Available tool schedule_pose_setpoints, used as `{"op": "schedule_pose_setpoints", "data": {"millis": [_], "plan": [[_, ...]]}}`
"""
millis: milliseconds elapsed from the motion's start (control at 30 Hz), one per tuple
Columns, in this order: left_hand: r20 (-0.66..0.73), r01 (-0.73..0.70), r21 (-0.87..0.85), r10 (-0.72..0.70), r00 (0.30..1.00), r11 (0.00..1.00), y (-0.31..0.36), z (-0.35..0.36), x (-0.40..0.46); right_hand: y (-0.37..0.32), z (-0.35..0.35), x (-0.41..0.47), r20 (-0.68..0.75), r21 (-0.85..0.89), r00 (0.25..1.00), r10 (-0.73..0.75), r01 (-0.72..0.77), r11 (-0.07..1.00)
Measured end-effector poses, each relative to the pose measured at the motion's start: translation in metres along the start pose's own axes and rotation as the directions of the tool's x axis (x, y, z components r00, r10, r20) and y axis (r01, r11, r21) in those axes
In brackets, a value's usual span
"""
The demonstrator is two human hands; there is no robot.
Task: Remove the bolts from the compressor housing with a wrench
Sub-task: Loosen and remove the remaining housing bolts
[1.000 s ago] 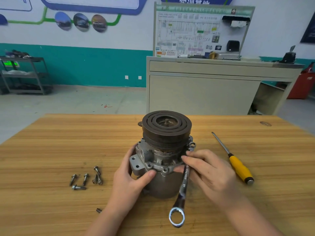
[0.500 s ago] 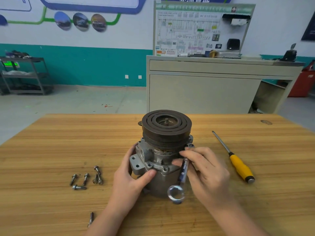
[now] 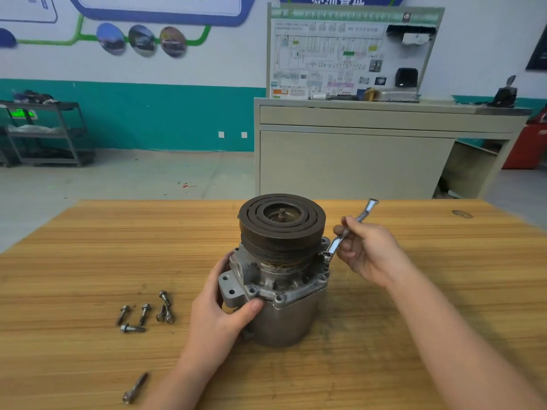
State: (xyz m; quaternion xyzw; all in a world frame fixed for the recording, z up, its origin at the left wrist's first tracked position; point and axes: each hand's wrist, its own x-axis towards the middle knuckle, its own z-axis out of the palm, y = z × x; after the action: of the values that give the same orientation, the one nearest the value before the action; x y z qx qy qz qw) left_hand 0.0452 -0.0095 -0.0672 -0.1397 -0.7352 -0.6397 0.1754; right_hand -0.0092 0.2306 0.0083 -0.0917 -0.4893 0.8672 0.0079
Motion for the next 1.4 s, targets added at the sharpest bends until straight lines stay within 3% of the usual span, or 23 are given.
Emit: {"op": "schedule_pose_setpoints", "data": {"millis": [100,167,233,333,433,633,767,833,867,900,933,1033,1100,1167,1200,1267,1333,1400], "plan": [[0.000,0.004,-0.004,-0.004,1.000,1.000,-0.001,-0.001,0.001,-0.008,0.001,-0.001,0.077,0.057,0.997,-0.010,0.006,0.998],[0.002,0.006,-0.009,-0.006,1.000,1.000,-0.002,-0.001,0.001,-0.011,-0.001,-0.008,0.039,0.215,0.989,-0.144,0.132,0.968],[0.001,0.008,-0.010,-0.008,1.000,1.000,-0.003,0.000,0.000,-0.010,-0.005,-0.018,-0.046,0.236,0.936,-0.348,0.349,0.907],[0.000,0.009,-0.009,-0.009,1.000,1.000,-0.004,0.000,0.001,0.004,-0.013,-0.036,-0.057,-0.040,0.737,-0.674,0.673,0.739],[-0.002,0.009,-0.006,-0.009,1.000,1.000,-0.005,0.000,0.001,0.020,-0.013,-0.052,0.138,-0.201,0.533,-0.835,0.841,0.503],[0.006,0.010,-0.001,-0.010,1.000,1.000,-0.004,-0.001,0.000,0.037,-0.010,-0.060,0.468,-0.393,0.265,-0.843,0.917,0.070],[0.011,0.011,0.001,-0.011,1.000,1.000,-0.004,-0.001,0.000,0.048,-0.006,-0.064,0.647,-0.443,0.060,-0.760,0.841,-0.311],[0.013,0.013,-0.003,-0.013,1.000,1.000,-0.003,-0.001,-0.001,0.055,-0.009,-0.065,0.686,-0.434,0.019,-0.728,0.814,-0.387],[0.011,0.012,-0.008,-0.012,1.000,1.000,-0.003,0.000,-0.001,0.058,-0.011,-0.065,0.663,-0.442,0.018,-0.748,0.816,-0.373],[0.007,0.010,-0.012,-0.010,1.000,1.000,-0.003,0.000,-0.001,0.062,-0.012,-0.065,0.605,-0.446,0.038,-0.796,0.844,-0.299],[0.006,0.009,-0.015,-0.009,1.000,1.000,-0.003,0.000,-0.001,0.063,-0.012,-0.065,0.512,-0.411,0.094,-0.854,0.900,-0.148],[0.008,0.012,-0.029,-0.012,1.000,1.000,-0.004,0.000,-0.001,0.054,-0.006,-0.056,0.127,-0.175,0.392,-0.911,0.913,0.368],[0.009,0.015,-0.029,-0.015,1.000,0.999,-0.005,0.000,-0.001,0.039,-0.002,-0.038,-0.096,-0.061,0.639,-0.763,0.761,0.646],[0.014,0.022,-0.030,-0.022,1.000,0.999,-0.004,-0.001,0.000,0.022,0.001,-0.015,-0.120,0.027,0.862,-0.493,0.499,0.866],[0.016,0.019,-0.026,-0.019,1.000,0.999,-0.004,-0.001,0.000,0.014,0.002,-0.004,-0.077,0.021,0.933,-0.350,0.353,0.935],[0.021,0.006,-0.009,-0.005,1.000,1.000,-0.002,-0.002,0.001,0.002,0.007,0.013,0.048,-0.083,0.992,-0.115,0.118,0.990],[0.031,0.003,0.005,-0.003,1.000,1.000,-0.001,-0.003,0.001,-0.007,0.010,0.020,0.139,-0.205,0.990,0.019,0.010,0.979],[0.037,0.003,0.011,-0.003,0.999,1.000,-0.001,-0.004,0.001,-0.015,0.008,0.017,0.180,-0.194,0.983,0.034,0.002,0.981]]}}
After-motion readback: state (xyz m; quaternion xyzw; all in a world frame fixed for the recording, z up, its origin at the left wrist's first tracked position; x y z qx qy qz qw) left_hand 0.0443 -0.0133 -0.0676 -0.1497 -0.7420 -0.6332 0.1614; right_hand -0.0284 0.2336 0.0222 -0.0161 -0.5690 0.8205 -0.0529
